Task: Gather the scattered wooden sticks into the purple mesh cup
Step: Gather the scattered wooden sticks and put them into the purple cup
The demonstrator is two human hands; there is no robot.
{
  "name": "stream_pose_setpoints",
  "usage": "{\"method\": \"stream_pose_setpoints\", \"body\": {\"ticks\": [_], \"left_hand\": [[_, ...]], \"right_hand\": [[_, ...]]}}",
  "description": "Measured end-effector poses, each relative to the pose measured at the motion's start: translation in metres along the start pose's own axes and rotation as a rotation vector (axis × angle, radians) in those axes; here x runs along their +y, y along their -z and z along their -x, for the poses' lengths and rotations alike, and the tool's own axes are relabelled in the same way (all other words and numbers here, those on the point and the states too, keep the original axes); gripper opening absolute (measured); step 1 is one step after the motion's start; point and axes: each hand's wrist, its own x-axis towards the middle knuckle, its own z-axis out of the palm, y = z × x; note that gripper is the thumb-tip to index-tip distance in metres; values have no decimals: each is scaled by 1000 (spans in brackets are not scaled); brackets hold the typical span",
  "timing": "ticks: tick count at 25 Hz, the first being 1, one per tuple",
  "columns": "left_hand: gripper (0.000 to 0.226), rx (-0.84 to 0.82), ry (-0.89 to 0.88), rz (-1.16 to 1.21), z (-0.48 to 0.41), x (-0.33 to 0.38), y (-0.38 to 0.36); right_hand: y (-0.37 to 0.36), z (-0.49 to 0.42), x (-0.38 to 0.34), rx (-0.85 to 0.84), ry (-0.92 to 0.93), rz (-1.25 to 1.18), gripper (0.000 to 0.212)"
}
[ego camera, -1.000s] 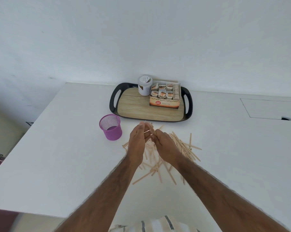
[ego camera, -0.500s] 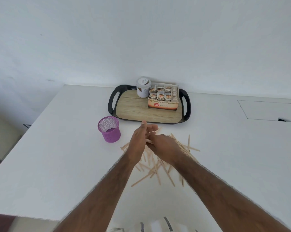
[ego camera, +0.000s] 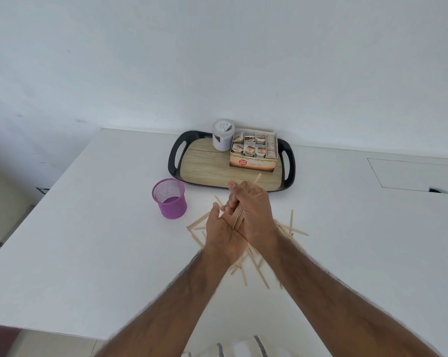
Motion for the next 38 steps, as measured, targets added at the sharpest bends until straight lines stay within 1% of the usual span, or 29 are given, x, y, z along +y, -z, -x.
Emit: {"method": "stream_pose_setpoints", "body": {"ticks": [1, 2, 5, 6, 7, 8, 10, 11, 13, 16, 17, 19, 21, 22, 24, 27, 30, 32, 33, 36, 38], "left_hand": [[54, -8, -3, -20, 0, 4, -5], [54, -16, -1, -60, 0, 7, -8], [53, 0, 20, -140, -1, 8, -11], [51, 16, 22, -180, -1, 7, -11], [48, 42, 18, -276, -2, 7, -10], [46, 77, 12, -431, -3, 9, -11], [44, 156, 30, -712, -2, 11, -12], [44, 182, 41, -782, -1, 13, -12], [45, 187, 8, -875, -1, 15, -12], [46, 223, -73, -969, -2, 13, -8], [47, 256, -99, -982, -3, 14, -7], [48, 325, -160, -1040, -5, 15, -6], [51, 338, -216, -1085, -6, 15, -5], [52, 315, -234, -1089, -6, 14, -5], [51, 296, -263, -1104, -5, 15, -5], [51, 399, -355, -1189, -6, 20, -2], [53, 479, -436, -1242, -7, 28, 6], [51, 497, -443, -1249, -6, 30, 10], [52, 492, -438, -1253, -6, 30, 11], [55, 436, -430, -1268, -2, 31, 13], [55, 424, -481, -1298, 0, 33, 13]], "right_hand": [[-2, 2, 2, 57, -3, -6, 33], [-1, 3, 3, 95, 21, 41, 33], [7, 5, 1, 124, 173, 421, 30], [9, 5, 1, 142, 183, 503, 36], [11, 5, 3, 167, 175, 528, 39], [15, 4, 3, 190, 174, 519, 37], [21, 4, 2, 182, 169, 485, 36], [24, 4, 2, 164, 150, 480, 37], [29, 4, 3, 122, 124, 484, 37], [31, 3, -1, 79, 166, 525, 49], [32, 1, -4, 95, 205, 519, 48], [34, 0, -10, 161, 309, 487, 37], [34, 0, -11, 189, 369, 550, 32], [33, 1, -8, 183, 362, 644, 33], [32, 2, -6, 147, 281, 802, 36], [42, 0, -13, 121, 157, 820, 34], [52, 3, -18, 40, 91, 837, 20], [52, 7, -20, -14, 47, 782, 10], [53, 6, -20, -9, 29, 726, 8], [57, 4, -23, 43, -24, 583, 10], [58, 5, -24, -17, -34, 571, 8]]}}
